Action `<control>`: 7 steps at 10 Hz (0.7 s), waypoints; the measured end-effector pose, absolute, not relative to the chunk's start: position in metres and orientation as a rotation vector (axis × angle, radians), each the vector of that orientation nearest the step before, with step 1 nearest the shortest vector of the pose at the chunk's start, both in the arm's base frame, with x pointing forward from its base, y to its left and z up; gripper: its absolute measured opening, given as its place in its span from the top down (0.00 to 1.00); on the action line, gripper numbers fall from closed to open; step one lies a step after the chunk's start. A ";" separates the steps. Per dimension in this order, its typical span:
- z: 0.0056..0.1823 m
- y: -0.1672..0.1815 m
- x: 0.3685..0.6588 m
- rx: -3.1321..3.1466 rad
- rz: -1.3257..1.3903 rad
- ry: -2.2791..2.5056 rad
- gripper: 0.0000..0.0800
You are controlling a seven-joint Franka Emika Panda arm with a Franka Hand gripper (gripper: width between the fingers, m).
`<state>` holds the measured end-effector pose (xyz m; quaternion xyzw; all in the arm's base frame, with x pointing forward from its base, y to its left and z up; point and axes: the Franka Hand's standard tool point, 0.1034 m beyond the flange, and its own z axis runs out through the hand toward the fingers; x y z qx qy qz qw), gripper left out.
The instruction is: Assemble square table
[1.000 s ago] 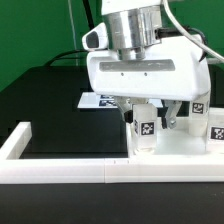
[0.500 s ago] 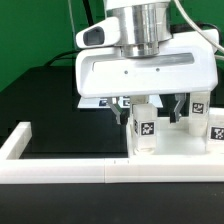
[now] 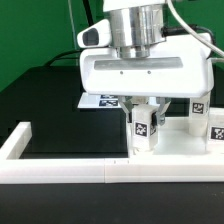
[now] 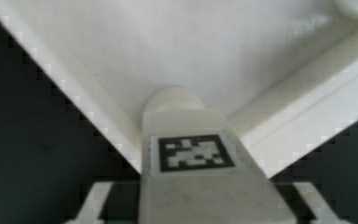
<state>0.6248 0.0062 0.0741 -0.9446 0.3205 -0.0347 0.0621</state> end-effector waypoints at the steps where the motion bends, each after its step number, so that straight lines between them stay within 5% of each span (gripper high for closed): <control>1: 0.074 0.002 0.628 -2.787 -0.080 1.153 0.63; 4: 0.074 0.008 0.625 -2.293 0.053 1.881 0.63; 7: 0.073 0.009 0.625 -2.150 0.079 2.022 0.63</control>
Offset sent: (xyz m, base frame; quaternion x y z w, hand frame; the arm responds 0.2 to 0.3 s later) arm 0.0163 0.0171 0.0096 0.0444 -0.0716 0.4559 0.8860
